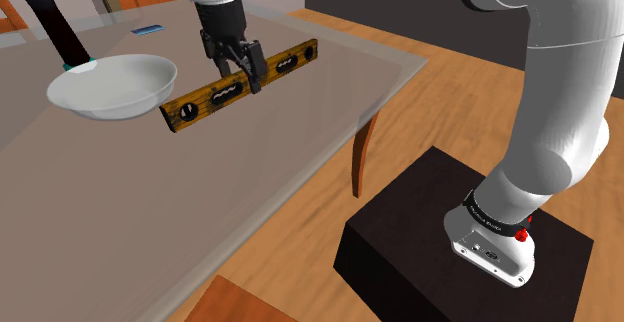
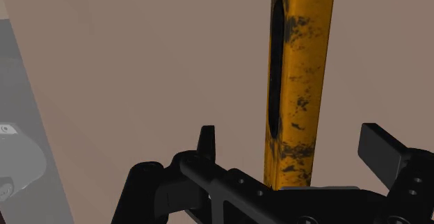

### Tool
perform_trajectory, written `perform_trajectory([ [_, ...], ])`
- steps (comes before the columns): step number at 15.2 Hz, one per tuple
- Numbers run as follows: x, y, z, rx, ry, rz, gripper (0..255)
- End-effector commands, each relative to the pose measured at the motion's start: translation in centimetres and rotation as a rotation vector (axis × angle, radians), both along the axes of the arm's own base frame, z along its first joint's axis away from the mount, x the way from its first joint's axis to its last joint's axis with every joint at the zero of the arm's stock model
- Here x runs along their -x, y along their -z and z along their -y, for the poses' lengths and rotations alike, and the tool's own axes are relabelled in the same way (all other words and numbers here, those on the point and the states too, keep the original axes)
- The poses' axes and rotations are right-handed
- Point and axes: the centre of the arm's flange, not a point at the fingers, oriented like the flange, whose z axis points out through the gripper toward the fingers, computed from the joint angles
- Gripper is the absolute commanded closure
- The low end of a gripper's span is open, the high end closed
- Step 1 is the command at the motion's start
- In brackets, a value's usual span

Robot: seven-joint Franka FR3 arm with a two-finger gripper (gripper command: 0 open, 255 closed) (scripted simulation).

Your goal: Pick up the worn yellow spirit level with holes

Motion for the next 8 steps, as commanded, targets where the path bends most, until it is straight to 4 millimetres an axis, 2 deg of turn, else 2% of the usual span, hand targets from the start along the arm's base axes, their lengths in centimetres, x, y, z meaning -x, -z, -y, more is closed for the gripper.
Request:
perform_trajectory([
  [1, 0.05, 0.35, -0.06, 0.0, 0.0, 0.0, 0],
  [2, 0.0, 0.38, -0.08, 0.0, 0.0, 0.0, 255],
  [8, -0.01, 0.36, -0.1, 0.0, 0.0, 0.0, 255],
])
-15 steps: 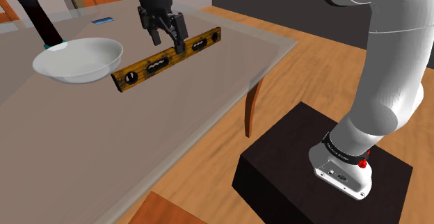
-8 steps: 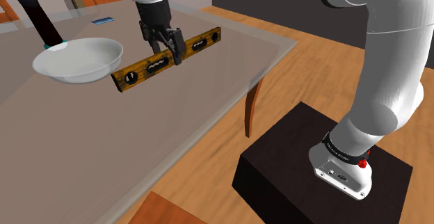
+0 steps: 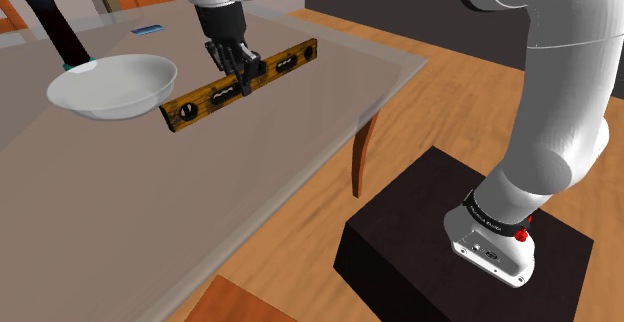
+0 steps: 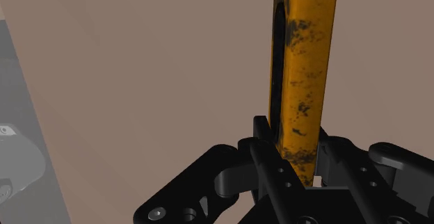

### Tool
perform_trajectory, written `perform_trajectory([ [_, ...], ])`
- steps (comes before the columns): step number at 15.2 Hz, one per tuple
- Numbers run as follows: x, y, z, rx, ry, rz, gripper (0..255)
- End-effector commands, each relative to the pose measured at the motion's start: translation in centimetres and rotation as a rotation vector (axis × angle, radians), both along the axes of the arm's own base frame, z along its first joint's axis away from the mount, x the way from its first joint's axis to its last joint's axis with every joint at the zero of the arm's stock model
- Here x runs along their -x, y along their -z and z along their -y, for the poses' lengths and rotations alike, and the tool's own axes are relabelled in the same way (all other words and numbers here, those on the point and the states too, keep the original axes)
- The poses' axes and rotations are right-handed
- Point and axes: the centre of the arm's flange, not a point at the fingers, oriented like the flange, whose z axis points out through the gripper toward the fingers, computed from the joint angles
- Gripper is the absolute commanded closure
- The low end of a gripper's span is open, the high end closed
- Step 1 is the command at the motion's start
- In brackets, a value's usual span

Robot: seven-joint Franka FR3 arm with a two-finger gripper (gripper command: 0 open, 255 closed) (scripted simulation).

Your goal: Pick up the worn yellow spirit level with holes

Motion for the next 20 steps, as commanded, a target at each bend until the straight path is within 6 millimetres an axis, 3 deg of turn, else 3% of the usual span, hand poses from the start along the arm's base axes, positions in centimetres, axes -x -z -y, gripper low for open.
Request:
perform_trajectory([
  [1, 0.0, 0.0, 0.0, 0.0, 0.0, 0.0, 255],
  [3, 0.0, 0.0, 0.0, 0.0, 0.0, 0.0, 255],
  [18, 0.0, -7.9, 0.0, 0.0, 0.0, 0.0, 255],
  [20, 0.0, -8.0, 0.0, 0.0, 0.0, 0.0, 255],
])
